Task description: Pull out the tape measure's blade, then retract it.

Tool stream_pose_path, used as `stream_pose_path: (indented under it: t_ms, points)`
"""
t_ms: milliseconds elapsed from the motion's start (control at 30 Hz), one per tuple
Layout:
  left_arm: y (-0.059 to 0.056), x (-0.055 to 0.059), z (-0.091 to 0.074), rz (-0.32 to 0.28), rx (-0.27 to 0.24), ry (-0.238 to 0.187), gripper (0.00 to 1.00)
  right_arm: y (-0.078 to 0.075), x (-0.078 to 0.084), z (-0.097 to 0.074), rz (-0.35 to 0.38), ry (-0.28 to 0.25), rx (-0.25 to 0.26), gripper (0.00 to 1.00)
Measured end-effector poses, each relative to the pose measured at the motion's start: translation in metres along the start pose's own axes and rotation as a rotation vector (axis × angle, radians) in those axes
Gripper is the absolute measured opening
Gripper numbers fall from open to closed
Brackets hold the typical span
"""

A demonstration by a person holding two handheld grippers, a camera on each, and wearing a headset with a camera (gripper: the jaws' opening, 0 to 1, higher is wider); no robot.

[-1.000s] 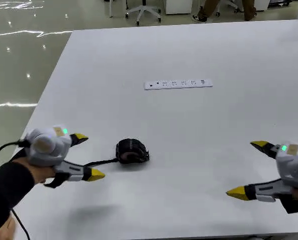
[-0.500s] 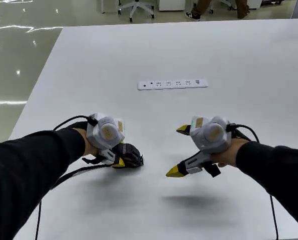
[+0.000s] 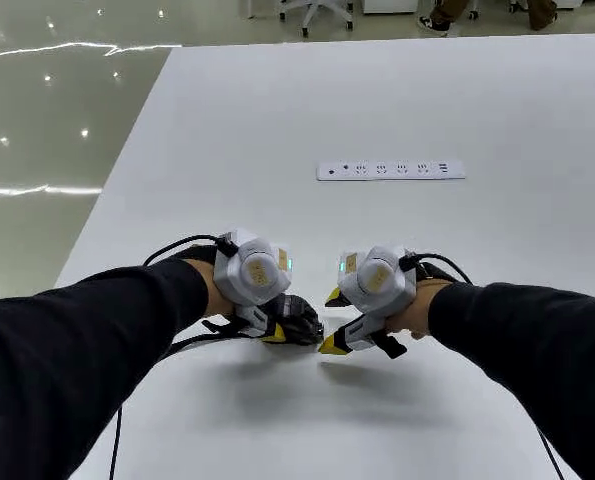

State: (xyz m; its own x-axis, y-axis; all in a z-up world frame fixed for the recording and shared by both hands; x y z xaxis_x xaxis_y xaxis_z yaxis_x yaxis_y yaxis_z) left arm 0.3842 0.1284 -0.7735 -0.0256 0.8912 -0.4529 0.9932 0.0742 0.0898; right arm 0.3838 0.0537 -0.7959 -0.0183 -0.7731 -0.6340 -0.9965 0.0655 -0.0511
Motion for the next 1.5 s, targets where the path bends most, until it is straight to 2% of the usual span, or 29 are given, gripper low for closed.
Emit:
stream_pose_path:
  t_ms: [67, 267, 333, 433, 500, 600, 700, 1000, 1200, 1333, 1367, 1400, 1433, 1467, 1500]
  points:
    - [0.0, 0.0, 0.0, -0.001, 0.003, -0.004, 0.31, -0.001, 0.0, 0.002, -0.019, 0.013, -0.003, 0.24]
    - [0.001, 0.0, 0.001, -0.012, 0.009, -0.016, 0.31, 0.002, 0.004, 0.009, -0.083, 0.053, -0.038, 0.16]
    - [0.002, -0.001, 0.001, -0.013, 0.008, -0.021, 0.31, 0.001, 0.007, 0.012, -0.092, 0.069, -0.018, 0.12]
    - [0.001, -0.001, 0.001, -0.017, 0.009, -0.02, 0.31, 0.0, 0.008, 0.011, -0.052, 0.061, -0.029, 0.1]
    - [0.0, -0.001, 0.001, -0.014, 0.007, -0.016, 0.31, 0.0, 0.007, 0.012, -0.055, 0.063, -0.029, 0.08]
    - [0.001, -0.001, 0.001, -0.014, 0.006, -0.008, 0.31, 0.002, 0.007, 0.011, -0.074, 0.066, -0.028, 0.07]
    - [0.002, -0.001, 0.001, -0.025, 0.007, -0.019, 0.31, -0.001, 0.009, 0.01, -0.035, 0.06, -0.025, 0.07]
    - [0.002, -0.001, 0.002, -0.038, 0.011, -0.025, 0.31, -0.001, 0.012, 0.007, -0.042, 0.054, -0.026, 0.08]
    - [0.003, -0.001, 0.002, -0.047, 0.012, -0.033, 0.31, -0.003, 0.021, -0.002, -0.033, 0.061, -0.033, 0.08]
    - [0.003, -0.001, 0.003, -0.048, 0.012, -0.031, 0.31, -0.005, 0.024, -0.004, 0.001, 0.057, -0.017, 0.09]
    - [0.004, -0.001, 0.003, -0.063, 0.002, -0.029, 0.31, 0.004, 0.04, -0.011, -0.053, 0.199, -0.081, 0.0]
    - [0.003, -0.001, 0.003, -0.052, 0.013, -0.031, 0.31, 0.002, 0.034, -0.012, -0.085, 0.122, -0.019, 0.0]
    - [0.004, -0.001, 0.002, -0.046, 0.014, -0.027, 0.31, 0.0, 0.036, -0.012, -0.02, 0.111, -0.028, 0.0]
    - [0.004, -0.001, 0.003, -0.038, 0.013, -0.023, 0.31, -0.006, 0.036, -0.01, -0.041, 0.099, -0.015, 0.0]
    - [0.004, -0.001, 0.003, -0.042, 0.014, -0.019, 0.31, -0.013, 0.032, -0.008, -0.105, 0.07, 0.019, 0.0]
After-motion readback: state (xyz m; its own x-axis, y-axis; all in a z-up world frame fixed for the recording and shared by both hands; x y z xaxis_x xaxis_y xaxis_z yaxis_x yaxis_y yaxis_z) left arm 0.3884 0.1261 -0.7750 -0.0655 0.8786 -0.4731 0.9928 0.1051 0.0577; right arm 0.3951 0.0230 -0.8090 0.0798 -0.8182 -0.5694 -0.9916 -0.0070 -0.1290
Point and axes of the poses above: the centre of the closed fingertips' face, and the gripper's own axes: z roughly forward along the fingers, y roughly to its left, x roughly out of its underside, the point moved 4 cm from there along -z, roughly backward along the fingers, and after that the axes turned 2 degrees about x, right-handed, at the moved point
